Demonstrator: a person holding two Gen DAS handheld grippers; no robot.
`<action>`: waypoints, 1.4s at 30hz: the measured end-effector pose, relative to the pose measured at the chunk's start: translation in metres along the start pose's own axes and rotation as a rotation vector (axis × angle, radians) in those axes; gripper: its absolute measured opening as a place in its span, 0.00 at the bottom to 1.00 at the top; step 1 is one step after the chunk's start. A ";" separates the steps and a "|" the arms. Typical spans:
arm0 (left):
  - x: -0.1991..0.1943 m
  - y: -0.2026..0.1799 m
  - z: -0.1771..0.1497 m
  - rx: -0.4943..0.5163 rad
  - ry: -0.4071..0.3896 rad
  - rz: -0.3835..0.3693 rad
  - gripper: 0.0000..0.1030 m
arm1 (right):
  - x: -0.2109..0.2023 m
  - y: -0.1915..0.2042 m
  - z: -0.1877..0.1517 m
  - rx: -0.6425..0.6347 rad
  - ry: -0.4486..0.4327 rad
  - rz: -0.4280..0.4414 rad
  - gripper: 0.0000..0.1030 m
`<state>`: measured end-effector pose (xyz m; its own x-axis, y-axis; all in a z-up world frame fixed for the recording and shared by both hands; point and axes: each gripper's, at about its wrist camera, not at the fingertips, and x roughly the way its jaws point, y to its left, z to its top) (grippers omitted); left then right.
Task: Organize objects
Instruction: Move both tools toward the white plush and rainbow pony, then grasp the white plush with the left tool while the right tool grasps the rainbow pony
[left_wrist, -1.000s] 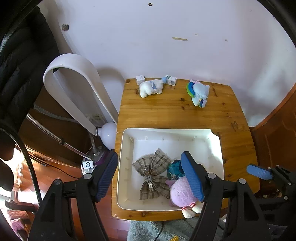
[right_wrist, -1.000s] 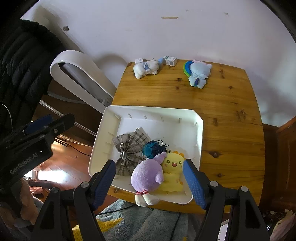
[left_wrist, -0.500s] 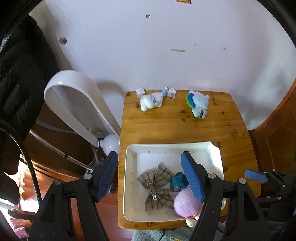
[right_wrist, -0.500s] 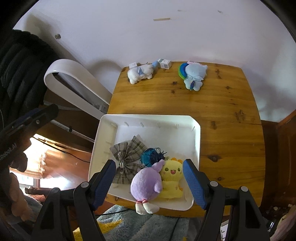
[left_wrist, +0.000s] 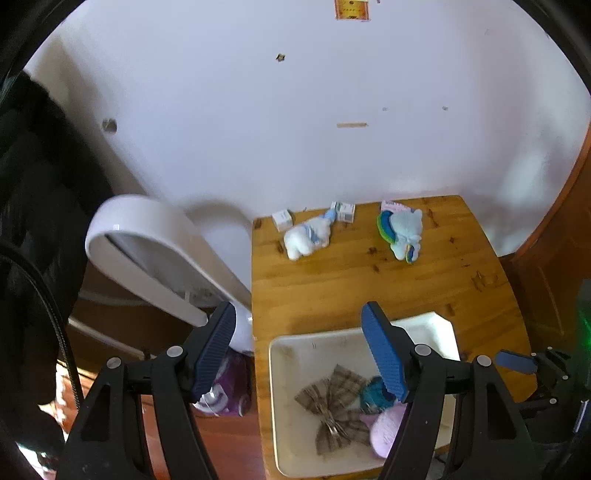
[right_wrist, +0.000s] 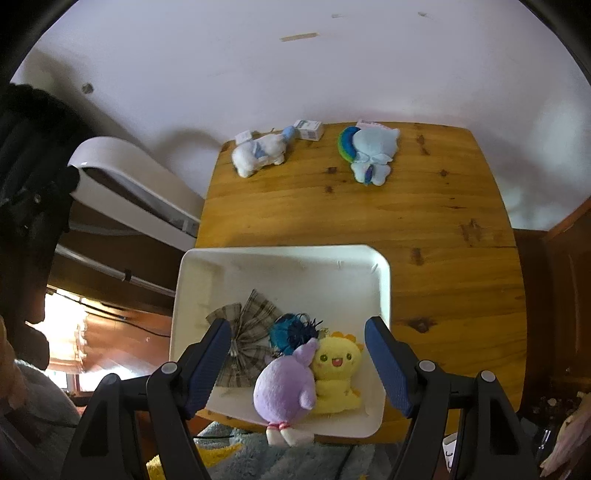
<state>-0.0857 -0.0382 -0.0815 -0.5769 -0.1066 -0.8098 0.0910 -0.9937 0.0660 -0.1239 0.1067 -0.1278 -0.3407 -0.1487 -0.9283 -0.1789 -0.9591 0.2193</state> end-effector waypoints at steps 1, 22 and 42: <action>0.001 0.000 0.005 0.009 -0.002 -0.002 0.72 | 0.000 -0.002 0.004 0.005 -0.002 -0.005 0.73; 0.166 -0.018 0.113 0.292 0.164 -0.055 0.77 | 0.038 -0.073 0.153 0.165 -0.108 -0.064 0.73; 0.399 -0.043 0.096 0.512 0.500 -0.090 0.83 | 0.224 -0.141 0.222 0.169 0.015 -0.046 0.73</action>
<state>-0.3980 -0.0416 -0.3510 -0.1126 -0.1163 -0.9868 -0.4018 -0.9030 0.1523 -0.3802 0.2621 -0.2997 -0.3149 -0.1109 -0.9426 -0.3472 -0.9108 0.2231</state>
